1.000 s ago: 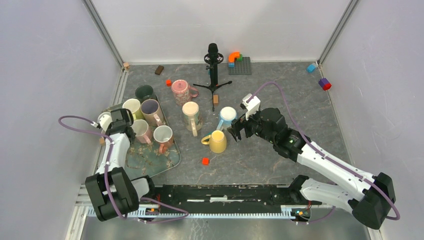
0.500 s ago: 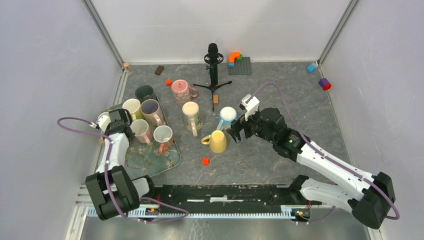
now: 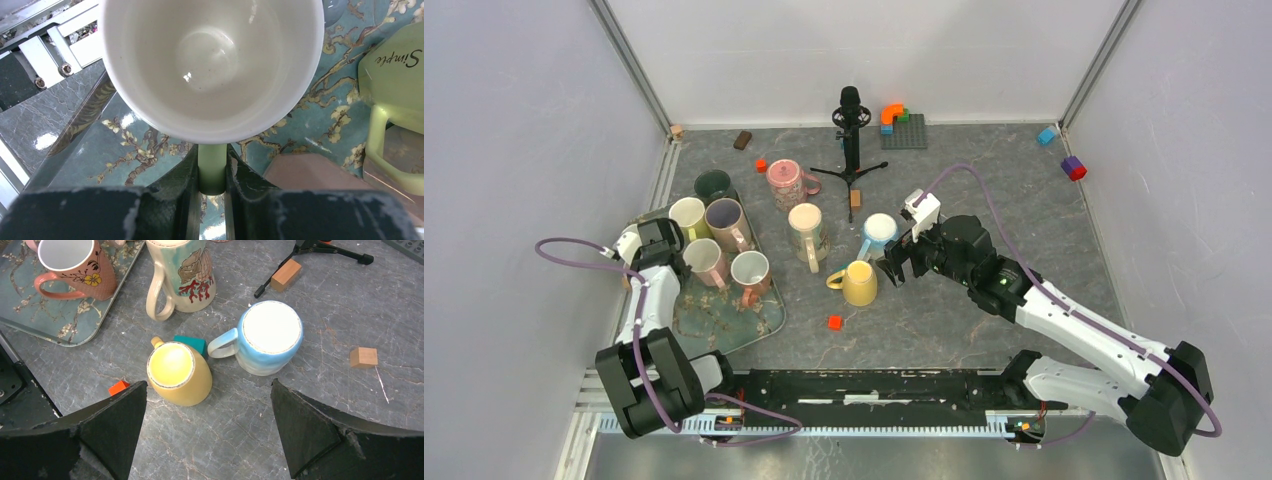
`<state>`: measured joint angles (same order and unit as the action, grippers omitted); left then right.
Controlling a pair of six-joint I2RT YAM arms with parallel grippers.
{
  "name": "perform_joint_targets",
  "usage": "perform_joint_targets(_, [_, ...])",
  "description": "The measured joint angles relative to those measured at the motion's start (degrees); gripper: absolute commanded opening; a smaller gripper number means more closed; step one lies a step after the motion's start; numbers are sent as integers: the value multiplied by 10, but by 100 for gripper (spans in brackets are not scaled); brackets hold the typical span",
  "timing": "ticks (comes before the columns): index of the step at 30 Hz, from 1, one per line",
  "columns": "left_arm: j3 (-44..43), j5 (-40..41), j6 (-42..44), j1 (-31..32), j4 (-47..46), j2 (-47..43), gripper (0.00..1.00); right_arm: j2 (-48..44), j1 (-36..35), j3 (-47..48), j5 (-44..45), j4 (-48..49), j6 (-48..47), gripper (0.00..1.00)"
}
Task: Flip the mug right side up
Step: Place the cup on the tray.
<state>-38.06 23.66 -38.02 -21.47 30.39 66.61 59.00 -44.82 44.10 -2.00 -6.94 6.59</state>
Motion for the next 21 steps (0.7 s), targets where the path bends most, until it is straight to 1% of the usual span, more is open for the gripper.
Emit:
perform_joint_targets(4, [0, -2, 0, -1, -5, 2, 30, 0, 0, 0, -4, 0, 0, 98])
perform_joint_targets(12, [0, -2, 0, -2, -4, 1, 43, 3, 0, -3, -6, 0, 0, 98])
perform_joint_targets(15, [0, -2, 0, -2, 0, -2, 50, 4, 0, -5, -6, 0, 0, 98])
perform_joint_targets(21, [-9, 0, 0, -2, 21, -19, 58, 7, 0, -5, -9, 1, 0, 98])
